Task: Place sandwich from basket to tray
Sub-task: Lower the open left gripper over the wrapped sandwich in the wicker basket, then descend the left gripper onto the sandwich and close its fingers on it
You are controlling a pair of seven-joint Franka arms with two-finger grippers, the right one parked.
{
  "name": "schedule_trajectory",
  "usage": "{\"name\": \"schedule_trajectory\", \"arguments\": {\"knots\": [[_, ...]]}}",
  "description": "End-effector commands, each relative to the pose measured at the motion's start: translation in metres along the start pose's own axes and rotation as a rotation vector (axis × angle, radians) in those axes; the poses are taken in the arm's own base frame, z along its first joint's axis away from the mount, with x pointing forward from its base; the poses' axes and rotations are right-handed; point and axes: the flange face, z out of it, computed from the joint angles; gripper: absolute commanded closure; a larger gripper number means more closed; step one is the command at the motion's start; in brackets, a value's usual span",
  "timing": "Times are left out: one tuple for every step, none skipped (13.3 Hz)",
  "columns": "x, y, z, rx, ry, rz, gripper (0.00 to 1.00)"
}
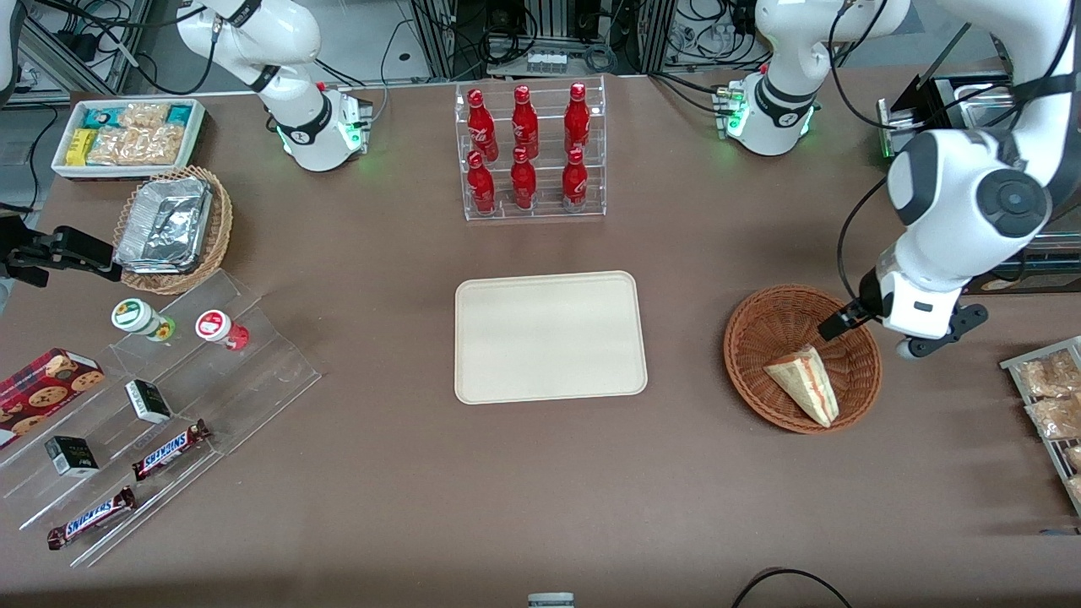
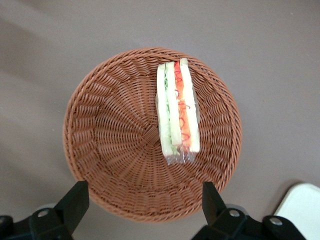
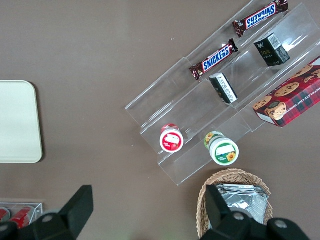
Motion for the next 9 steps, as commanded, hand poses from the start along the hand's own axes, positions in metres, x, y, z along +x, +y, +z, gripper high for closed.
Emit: {"name": "schedule_trajectory", "arguments": {"knots": [[0.003, 0.008, 0.024, -0.009, 0.023, -0.069, 0.0], [0.005, 0.009, 0.029, -0.017, 0.032, -0.079, 0.0], [0.006, 0.011, 0.037, -0.014, 0.025, -0.086, 0.0], [0.007, 0.012, 0.04, -0.016, 0.025, -0.091, 0.0], [0.009, 0.014, 0.046, -0.023, 0.031, -0.094, 0.0], [0.01, 0.015, 0.05, -0.03, 0.036, -0.104, 0.0], [0.01, 0.018, 0.055, -0.031, 0.035, -0.112, 0.0], [0.01, 0.021, 0.059, -0.037, 0.04, -0.113, 0.0], [0.007, 0.026, 0.061, -0.044, 0.044, -0.106, 0.0]]}}
